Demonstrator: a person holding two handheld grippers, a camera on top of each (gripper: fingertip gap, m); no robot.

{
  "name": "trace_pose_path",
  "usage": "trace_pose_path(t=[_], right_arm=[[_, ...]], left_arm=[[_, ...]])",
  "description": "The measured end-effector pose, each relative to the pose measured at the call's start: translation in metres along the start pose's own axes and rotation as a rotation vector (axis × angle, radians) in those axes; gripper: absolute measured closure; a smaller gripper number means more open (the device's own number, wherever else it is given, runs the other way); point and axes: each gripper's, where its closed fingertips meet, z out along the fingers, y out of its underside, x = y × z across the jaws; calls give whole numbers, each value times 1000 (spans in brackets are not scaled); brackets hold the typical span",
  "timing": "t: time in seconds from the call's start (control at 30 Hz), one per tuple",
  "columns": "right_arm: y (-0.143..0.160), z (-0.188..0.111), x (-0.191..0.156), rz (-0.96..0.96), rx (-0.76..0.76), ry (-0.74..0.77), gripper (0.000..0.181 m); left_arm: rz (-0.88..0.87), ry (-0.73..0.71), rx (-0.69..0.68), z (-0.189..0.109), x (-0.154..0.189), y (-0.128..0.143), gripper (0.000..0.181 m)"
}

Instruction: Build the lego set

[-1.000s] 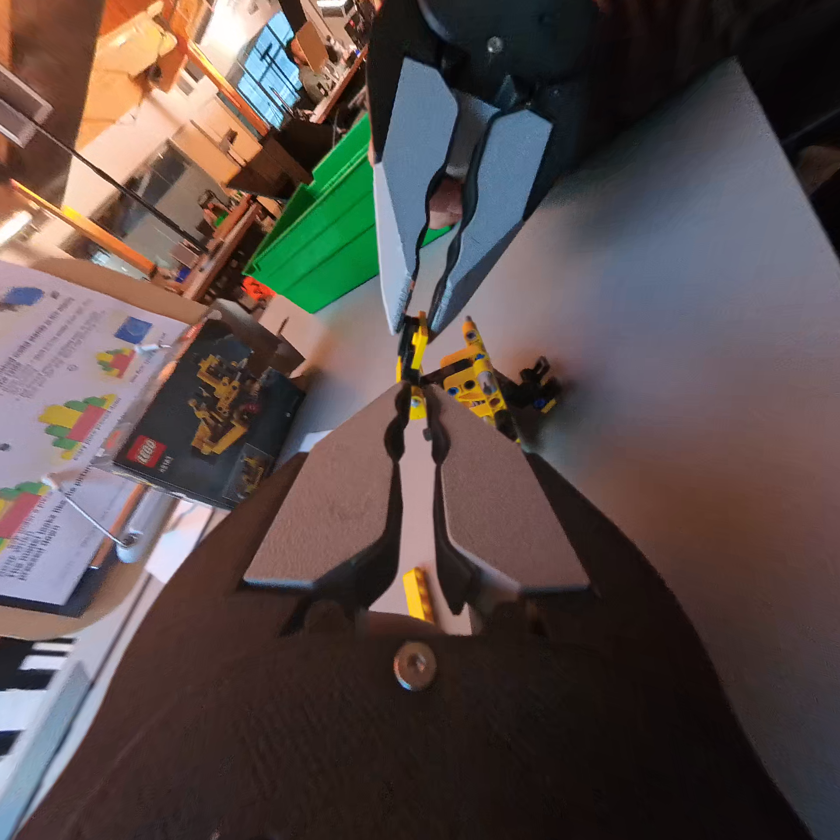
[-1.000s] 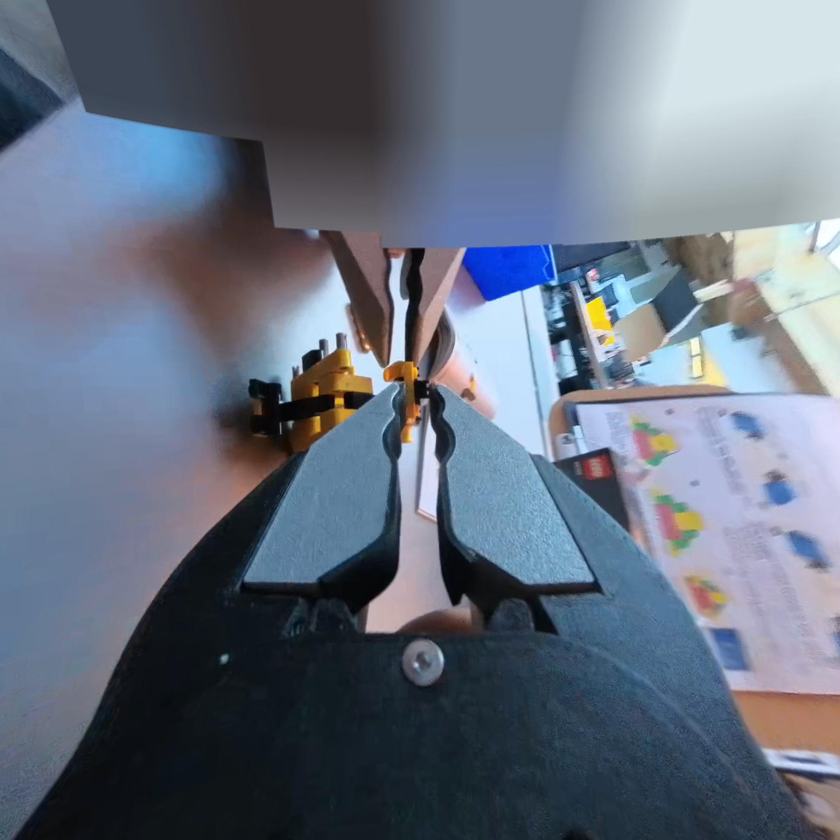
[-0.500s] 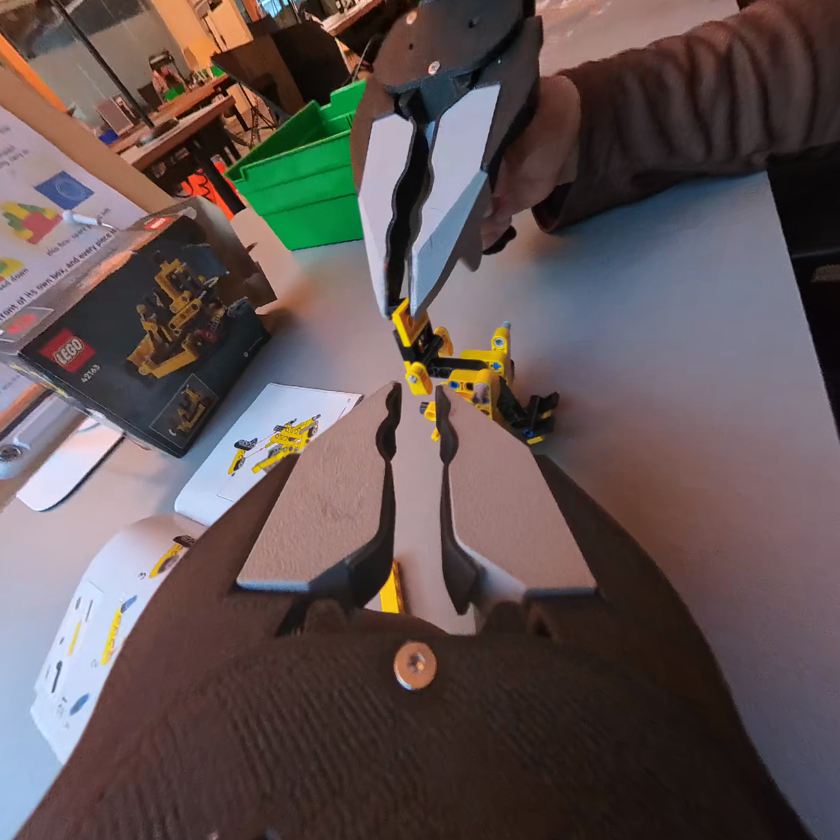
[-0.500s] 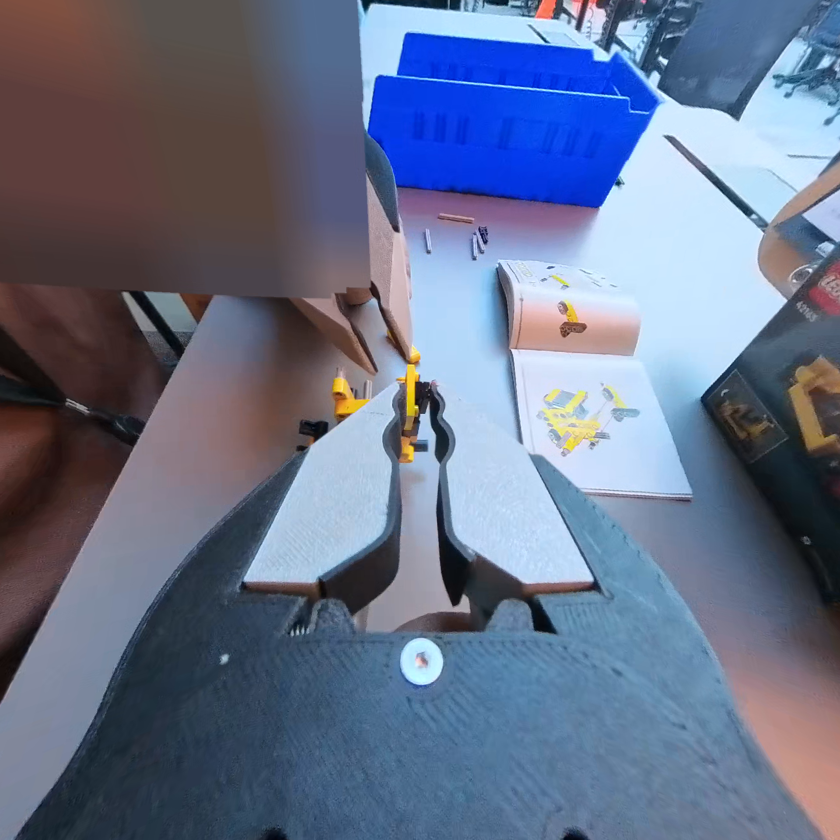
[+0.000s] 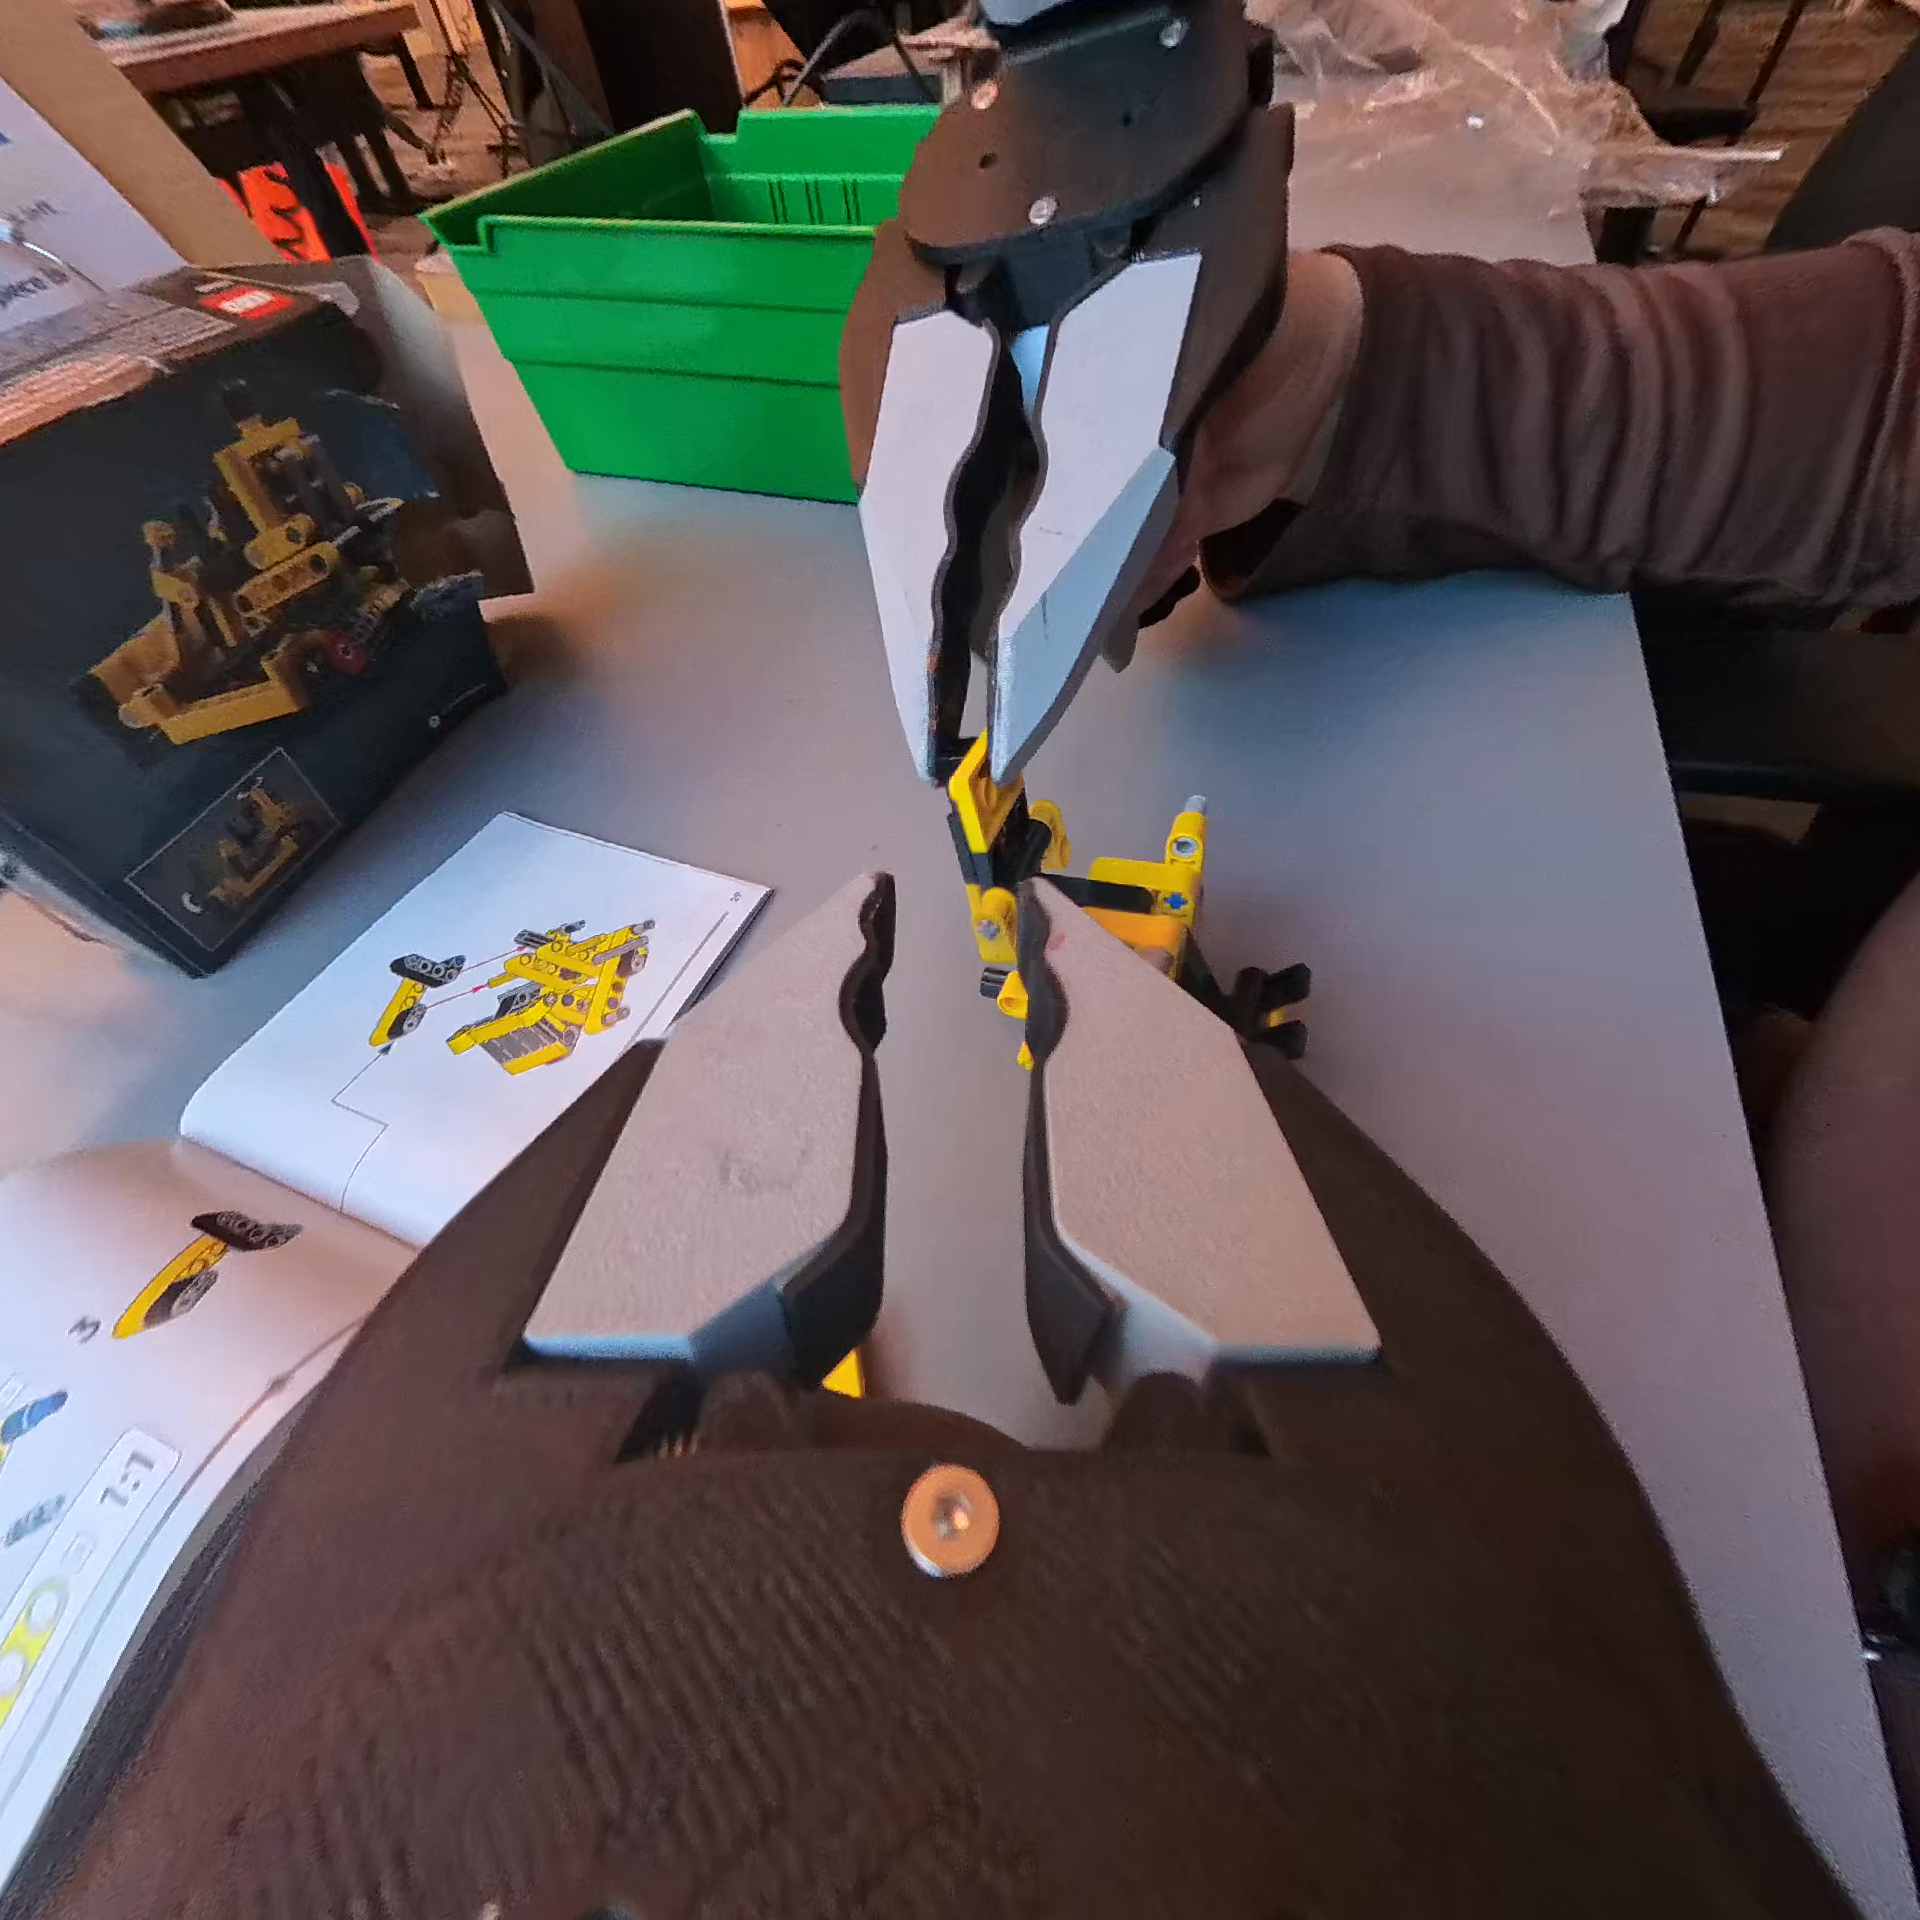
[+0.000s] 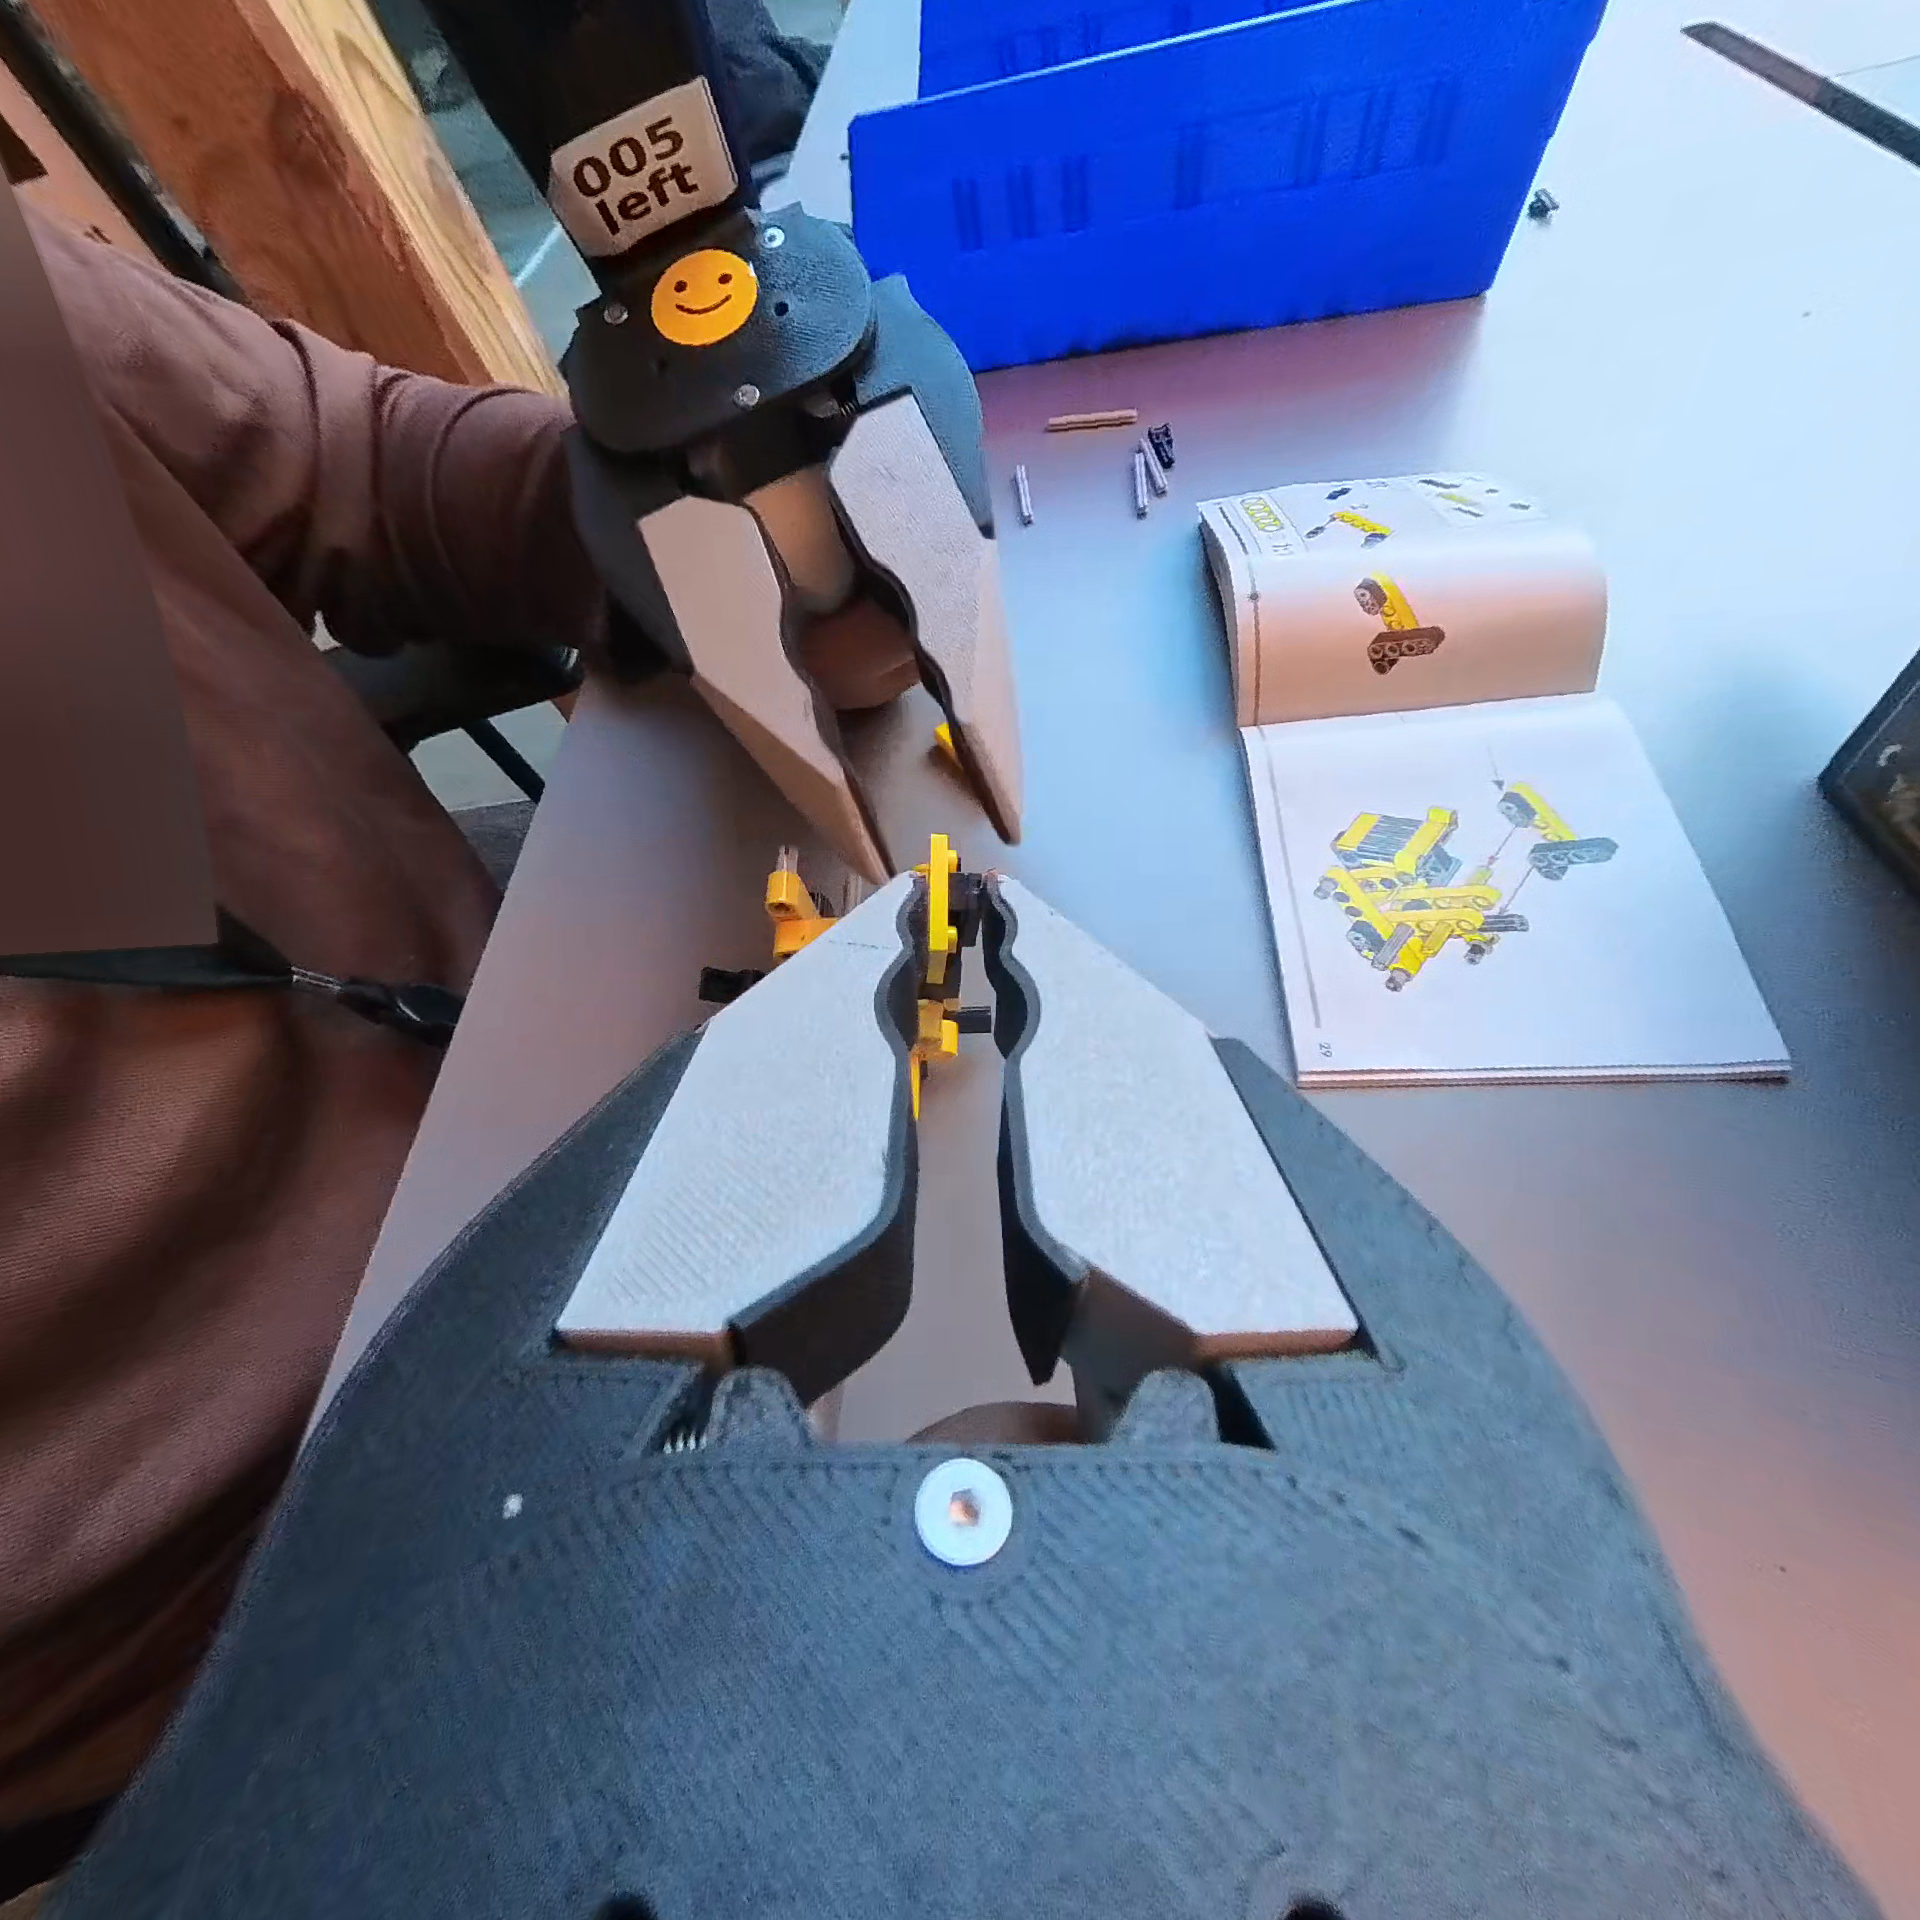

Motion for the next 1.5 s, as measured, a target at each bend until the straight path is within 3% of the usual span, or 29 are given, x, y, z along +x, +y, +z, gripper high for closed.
trace_pose_path(t=[0.4,0.77,1.2,1.5], right_arm=[[0,0,-13,-107,-12,-21,173],[4,-1,-20,-377,-39,58,174],[3,-1,-17,-343,-16,47,174],[4,0,-3,-244,-29,88,174]], left_arm=[[39,47,-20,10,12,-1,176],[138,6,-19,10,18,-1,177],[188,-18,-54,11,17,4,173],[76,9,-57,11,11,4,173]])
